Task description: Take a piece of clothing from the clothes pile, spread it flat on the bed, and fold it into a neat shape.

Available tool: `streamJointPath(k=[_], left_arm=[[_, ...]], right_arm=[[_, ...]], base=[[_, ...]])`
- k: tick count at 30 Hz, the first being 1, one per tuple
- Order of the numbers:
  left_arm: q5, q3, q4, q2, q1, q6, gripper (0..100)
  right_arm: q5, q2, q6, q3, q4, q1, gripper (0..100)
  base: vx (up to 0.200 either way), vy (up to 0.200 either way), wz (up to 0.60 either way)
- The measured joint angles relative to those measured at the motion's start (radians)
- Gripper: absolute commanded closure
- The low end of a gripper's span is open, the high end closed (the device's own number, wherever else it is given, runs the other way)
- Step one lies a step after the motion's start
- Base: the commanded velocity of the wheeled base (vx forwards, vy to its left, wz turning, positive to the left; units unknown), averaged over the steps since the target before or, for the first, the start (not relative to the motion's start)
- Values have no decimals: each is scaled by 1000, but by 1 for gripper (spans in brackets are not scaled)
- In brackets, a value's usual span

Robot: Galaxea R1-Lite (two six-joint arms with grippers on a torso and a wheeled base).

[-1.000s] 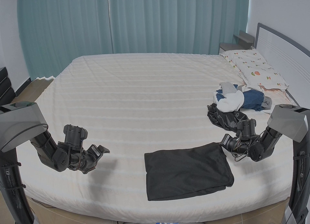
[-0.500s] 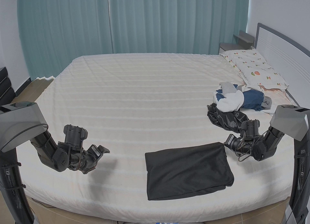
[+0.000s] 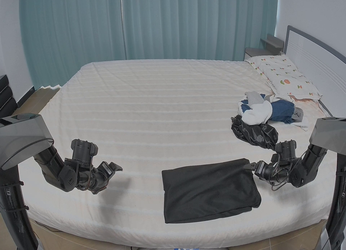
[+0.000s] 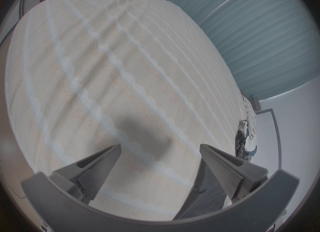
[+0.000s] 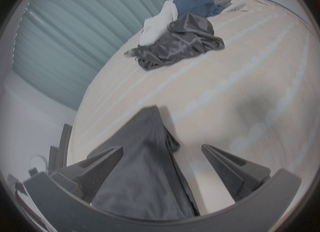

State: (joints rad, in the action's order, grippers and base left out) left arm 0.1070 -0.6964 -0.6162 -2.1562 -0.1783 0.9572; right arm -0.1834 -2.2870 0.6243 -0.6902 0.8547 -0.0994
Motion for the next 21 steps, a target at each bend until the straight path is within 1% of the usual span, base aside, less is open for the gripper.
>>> streamJointPath(k=[6, 10, 15, 16, 21], left_arm=[[0, 0, 0, 0, -1, 2, 0], [0, 0, 0, 0, -1, 1, 0], [-1, 1, 0, 0, -1, 0, 0], [-1, 2, 0, 0, -1, 0, 0], [-1, 1, 0, -1, -1, 0, 0]], right_arm=[[-51, 58, -110, 180, 33, -3, 0], [-64, 75, -137, 261, 99, -12, 0], [-68, 77, -139, 298, 121, -22, 0], [-68, 76, -139, 298, 122, -24, 100], [-73, 69, -141, 298, 123, -27, 100]], base=[[-200, 0, 0], [0, 0, 0], [0, 0, 0], [0, 0, 0], [0, 0, 0]])
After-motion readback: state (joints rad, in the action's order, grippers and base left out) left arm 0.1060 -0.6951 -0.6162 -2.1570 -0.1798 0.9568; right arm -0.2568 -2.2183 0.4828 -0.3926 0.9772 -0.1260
